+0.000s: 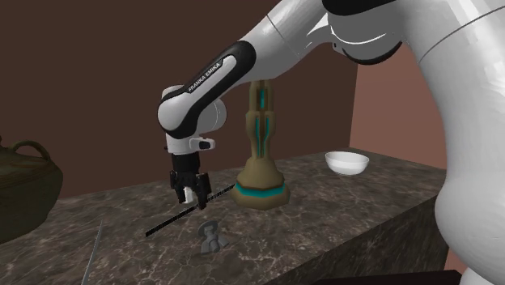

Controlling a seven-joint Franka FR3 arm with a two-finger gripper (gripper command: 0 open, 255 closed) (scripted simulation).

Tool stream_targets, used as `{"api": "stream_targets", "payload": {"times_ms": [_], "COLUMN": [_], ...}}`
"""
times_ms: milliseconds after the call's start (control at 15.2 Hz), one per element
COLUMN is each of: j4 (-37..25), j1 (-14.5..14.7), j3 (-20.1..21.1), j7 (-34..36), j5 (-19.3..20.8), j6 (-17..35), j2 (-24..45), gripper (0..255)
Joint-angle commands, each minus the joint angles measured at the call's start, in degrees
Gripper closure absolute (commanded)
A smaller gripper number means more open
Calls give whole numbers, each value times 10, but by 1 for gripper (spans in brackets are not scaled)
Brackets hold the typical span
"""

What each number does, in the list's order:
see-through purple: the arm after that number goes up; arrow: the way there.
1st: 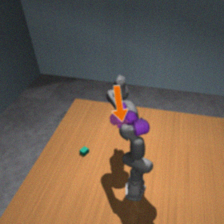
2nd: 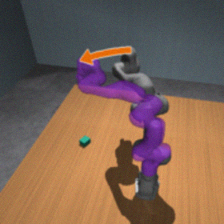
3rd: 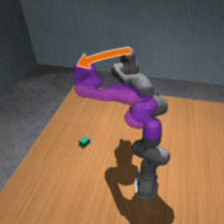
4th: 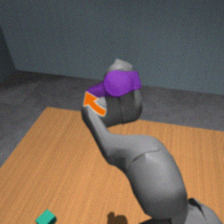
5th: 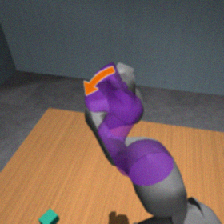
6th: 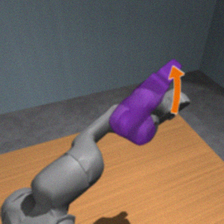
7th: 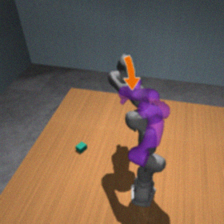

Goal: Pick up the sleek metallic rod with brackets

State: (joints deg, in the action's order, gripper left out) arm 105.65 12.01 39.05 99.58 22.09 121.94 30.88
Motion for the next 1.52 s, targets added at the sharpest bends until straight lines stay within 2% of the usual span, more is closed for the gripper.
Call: {"api": "stream_targets", "payload": {"times_ms": [0,66,660,1452], "j4": [2,2,2,-22], "j1": [1,1,1,-18], "j3": [-2,-2,-2,26], "j7": [2,2,2,-22], "j5": [2,2,2,-39], "j6": [4,4,4,-63], "j2": [3,3,3,-50], "gripper": [0,255,255,255]}}
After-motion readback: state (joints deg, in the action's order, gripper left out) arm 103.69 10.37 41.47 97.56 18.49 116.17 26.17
